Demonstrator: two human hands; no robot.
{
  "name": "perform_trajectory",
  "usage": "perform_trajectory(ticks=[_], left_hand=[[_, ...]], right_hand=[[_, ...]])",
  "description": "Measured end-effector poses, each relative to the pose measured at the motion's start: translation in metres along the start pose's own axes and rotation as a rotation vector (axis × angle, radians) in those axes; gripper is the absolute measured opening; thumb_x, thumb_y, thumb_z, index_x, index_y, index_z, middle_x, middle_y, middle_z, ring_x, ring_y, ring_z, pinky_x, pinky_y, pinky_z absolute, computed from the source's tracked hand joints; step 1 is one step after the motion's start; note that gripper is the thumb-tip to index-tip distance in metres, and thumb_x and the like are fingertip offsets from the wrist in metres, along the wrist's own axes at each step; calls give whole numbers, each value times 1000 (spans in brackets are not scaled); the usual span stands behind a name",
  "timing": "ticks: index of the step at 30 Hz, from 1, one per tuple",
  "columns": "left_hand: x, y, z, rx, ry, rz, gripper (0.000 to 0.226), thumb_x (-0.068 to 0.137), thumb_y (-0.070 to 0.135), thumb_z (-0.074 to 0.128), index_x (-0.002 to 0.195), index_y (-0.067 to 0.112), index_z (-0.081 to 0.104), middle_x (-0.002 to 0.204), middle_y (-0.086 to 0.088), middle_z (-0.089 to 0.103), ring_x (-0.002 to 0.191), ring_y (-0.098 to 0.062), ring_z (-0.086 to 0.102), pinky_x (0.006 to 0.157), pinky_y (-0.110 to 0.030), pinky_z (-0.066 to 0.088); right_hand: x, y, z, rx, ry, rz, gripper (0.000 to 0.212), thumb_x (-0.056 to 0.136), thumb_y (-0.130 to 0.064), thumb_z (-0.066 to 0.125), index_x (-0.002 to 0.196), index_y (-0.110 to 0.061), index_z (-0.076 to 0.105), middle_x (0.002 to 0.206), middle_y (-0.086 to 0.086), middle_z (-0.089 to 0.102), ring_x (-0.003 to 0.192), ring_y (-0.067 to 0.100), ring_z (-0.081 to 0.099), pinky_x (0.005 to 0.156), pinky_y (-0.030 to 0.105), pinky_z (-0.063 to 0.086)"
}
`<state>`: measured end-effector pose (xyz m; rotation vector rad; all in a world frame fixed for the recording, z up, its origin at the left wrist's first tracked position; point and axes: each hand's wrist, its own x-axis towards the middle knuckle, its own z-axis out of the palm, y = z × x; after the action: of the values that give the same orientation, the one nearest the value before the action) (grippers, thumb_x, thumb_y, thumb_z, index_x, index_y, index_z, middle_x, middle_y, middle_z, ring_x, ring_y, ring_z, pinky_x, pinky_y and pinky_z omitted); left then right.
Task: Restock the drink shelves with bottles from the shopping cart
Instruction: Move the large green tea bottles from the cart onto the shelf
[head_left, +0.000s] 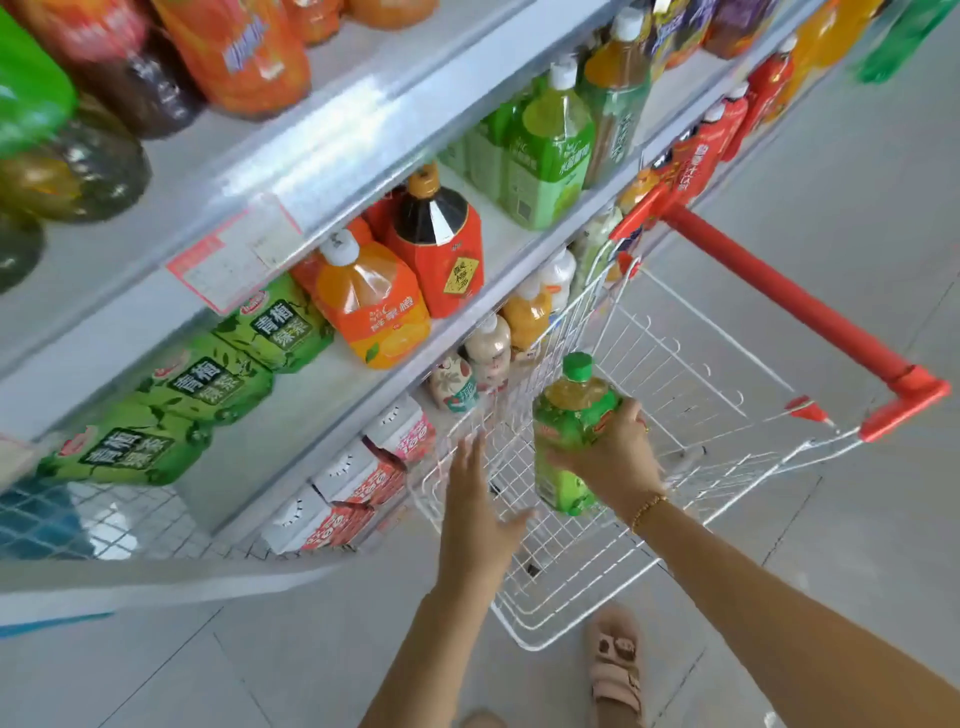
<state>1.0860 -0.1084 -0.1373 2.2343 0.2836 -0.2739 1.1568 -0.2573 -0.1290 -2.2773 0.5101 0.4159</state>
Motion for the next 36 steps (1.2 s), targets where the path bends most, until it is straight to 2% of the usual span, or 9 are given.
perform_trajectory(ticks=[2,5,11,13,16,19,24,31,36], left_hand=[[-15,28,5,-114,67,88,104,64,22,84,147,21,21,151,-1,26,139,-8,24,111,-16,24],[-24,51,-8,-321,317,19,100,59,4,84,143,16,30,137,-6,43,126,-15,44,100,-27,44],[-29,52,-66,-410,523,48,73,63,-2,75,128,20,48,123,1,56,115,-16,56,91,-32,52],[-25,43,-83,-457,536,1,79,58,-15,78,120,24,50,118,9,57,110,-10,59,82,-26,55],[-21,22,-111,-379,622,18,81,53,-2,87,118,26,48,120,6,55,110,-5,55,83,-17,53],[-8,-4,-135,-281,706,35,81,54,-1,87,123,14,46,121,0,53,104,-1,50,78,3,40],[31,-37,-166,-282,674,-8,82,59,-2,84,129,8,42,126,-1,52,114,-14,50,74,9,35],[75,-53,-175,-317,540,-68,90,63,3,84,138,9,36,136,0,44,114,-13,49,67,5,40],[77,-62,-180,-414,475,-84,70,66,-4,80,128,7,50,109,2,63,92,4,60,67,-4,49]], right_hand=[[-29,-30,-8,40,0,-67,93,51,-41,87,121,-8,35,115,10,55,102,27,57,78,28,44],[-64,-61,-13,115,-11,-204,102,47,-40,88,128,-11,32,118,6,55,108,24,56,86,32,48],[-98,-90,-4,278,-63,-439,104,46,-27,89,131,-19,29,120,-10,45,109,0,43,87,0,33],[-96,-95,6,369,-171,-529,104,48,-34,90,132,-24,28,124,-13,44,115,-3,44,96,4,33],[-80,-93,22,269,-282,-671,80,67,-30,81,133,-21,38,131,-9,47,121,4,45,99,8,34],[-60,-66,45,-1,-293,-575,43,83,-27,67,122,-20,53,126,-4,51,112,13,54,88,10,35],[-56,-18,88,-141,-519,-241,55,78,-39,71,128,-25,51,125,-7,54,93,7,58,88,18,44],[-71,1,110,-167,-587,-319,44,83,-23,65,126,-29,56,106,-14,56,86,2,54,89,18,46],[-69,3,116,-217,-566,-348,36,86,-23,61,122,-27,61,116,-11,61,96,7,57,88,17,41]])
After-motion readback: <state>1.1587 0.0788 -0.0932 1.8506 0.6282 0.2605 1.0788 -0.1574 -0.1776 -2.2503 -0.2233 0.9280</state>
